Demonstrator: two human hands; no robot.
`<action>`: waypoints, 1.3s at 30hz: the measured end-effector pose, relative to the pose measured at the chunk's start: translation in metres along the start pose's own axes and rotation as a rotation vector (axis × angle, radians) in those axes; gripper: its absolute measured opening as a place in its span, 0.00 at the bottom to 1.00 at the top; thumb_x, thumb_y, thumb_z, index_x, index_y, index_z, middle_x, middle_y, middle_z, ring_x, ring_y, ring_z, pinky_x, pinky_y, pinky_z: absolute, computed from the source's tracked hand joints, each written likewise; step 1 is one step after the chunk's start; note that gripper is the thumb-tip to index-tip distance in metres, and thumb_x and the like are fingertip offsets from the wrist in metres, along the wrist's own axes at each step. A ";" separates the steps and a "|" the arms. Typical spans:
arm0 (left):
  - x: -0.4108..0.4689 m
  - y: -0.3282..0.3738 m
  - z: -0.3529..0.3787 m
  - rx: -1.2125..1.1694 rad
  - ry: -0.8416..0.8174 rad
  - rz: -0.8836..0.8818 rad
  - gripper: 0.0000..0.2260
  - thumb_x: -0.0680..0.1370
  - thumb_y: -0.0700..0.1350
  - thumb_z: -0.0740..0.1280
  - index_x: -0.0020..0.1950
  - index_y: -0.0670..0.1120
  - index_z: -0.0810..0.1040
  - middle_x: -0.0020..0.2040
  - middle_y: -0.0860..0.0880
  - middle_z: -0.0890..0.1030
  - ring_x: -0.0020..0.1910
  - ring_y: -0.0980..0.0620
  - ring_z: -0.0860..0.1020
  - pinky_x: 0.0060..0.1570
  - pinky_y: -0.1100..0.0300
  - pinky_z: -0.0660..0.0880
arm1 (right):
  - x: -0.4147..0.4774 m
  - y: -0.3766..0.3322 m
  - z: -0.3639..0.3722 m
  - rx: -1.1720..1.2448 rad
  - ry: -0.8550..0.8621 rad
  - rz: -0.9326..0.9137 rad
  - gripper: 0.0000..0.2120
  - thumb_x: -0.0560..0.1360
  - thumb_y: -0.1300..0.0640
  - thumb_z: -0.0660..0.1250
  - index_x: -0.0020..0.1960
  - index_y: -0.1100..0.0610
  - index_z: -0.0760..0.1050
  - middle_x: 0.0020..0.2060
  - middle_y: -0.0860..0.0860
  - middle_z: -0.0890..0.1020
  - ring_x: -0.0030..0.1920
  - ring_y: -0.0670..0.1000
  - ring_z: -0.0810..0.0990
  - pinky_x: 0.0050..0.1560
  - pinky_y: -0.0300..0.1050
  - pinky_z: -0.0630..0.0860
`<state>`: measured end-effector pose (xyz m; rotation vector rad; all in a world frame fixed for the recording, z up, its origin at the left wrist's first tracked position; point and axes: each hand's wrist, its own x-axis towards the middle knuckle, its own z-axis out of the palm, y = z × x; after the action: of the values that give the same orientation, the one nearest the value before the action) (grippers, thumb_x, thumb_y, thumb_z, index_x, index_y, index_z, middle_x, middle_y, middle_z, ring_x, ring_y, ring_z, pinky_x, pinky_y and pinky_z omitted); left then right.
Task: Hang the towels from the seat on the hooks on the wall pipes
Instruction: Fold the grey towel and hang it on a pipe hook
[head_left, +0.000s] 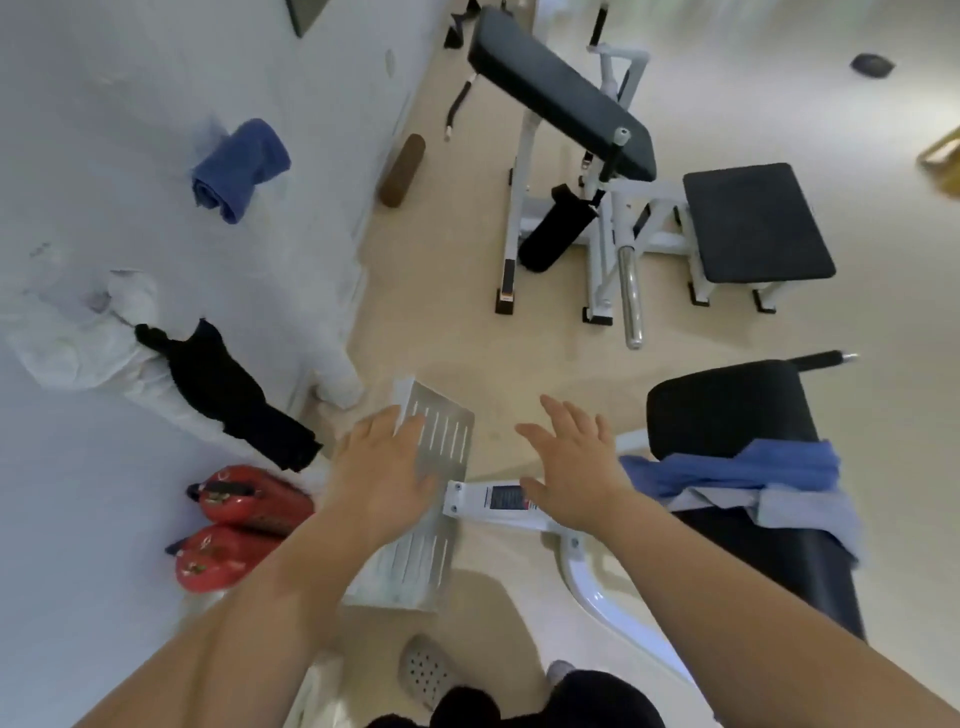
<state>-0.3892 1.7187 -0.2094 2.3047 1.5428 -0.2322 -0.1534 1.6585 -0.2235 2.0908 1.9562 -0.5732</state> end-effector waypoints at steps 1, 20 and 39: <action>0.007 0.018 0.010 -0.004 -0.042 0.021 0.32 0.79 0.58 0.62 0.80 0.50 0.58 0.80 0.46 0.59 0.78 0.43 0.58 0.76 0.47 0.59 | -0.007 0.020 0.012 0.020 -0.025 0.045 0.32 0.79 0.40 0.61 0.80 0.44 0.54 0.82 0.52 0.43 0.81 0.59 0.44 0.78 0.64 0.44; 0.063 0.349 0.163 -0.011 -0.512 0.228 0.34 0.79 0.58 0.65 0.81 0.53 0.56 0.78 0.47 0.63 0.74 0.42 0.65 0.69 0.49 0.67 | -0.099 0.362 0.128 0.009 -0.145 0.224 0.24 0.82 0.56 0.56 0.76 0.42 0.61 0.77 0.50 0.62 0.76 0.57 0.60 0.70 0.55 0.63; 0.009 0.403 0.136 -0.618 -0.204 0.257 0.14 0.78 0.49 0.72 0.62 0.62 0.77 0.57 0.60 0.79 0.54 0.63 0.76 0.57 0.66 0.73 | -0.159 0.321 0.093 0.610 0.559 -0.051 0.08 0.78 0.59 0.64 0.48 0.56 0.82 0.43 0.51 0.85 0.45 0.48 0.80 0.52 0.39 0.74</action>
<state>-0.0076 1.5371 -0.2565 1.8844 1.0175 0.0711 0.1469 1.4473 -0.2721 2.8213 2.3470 -0.7259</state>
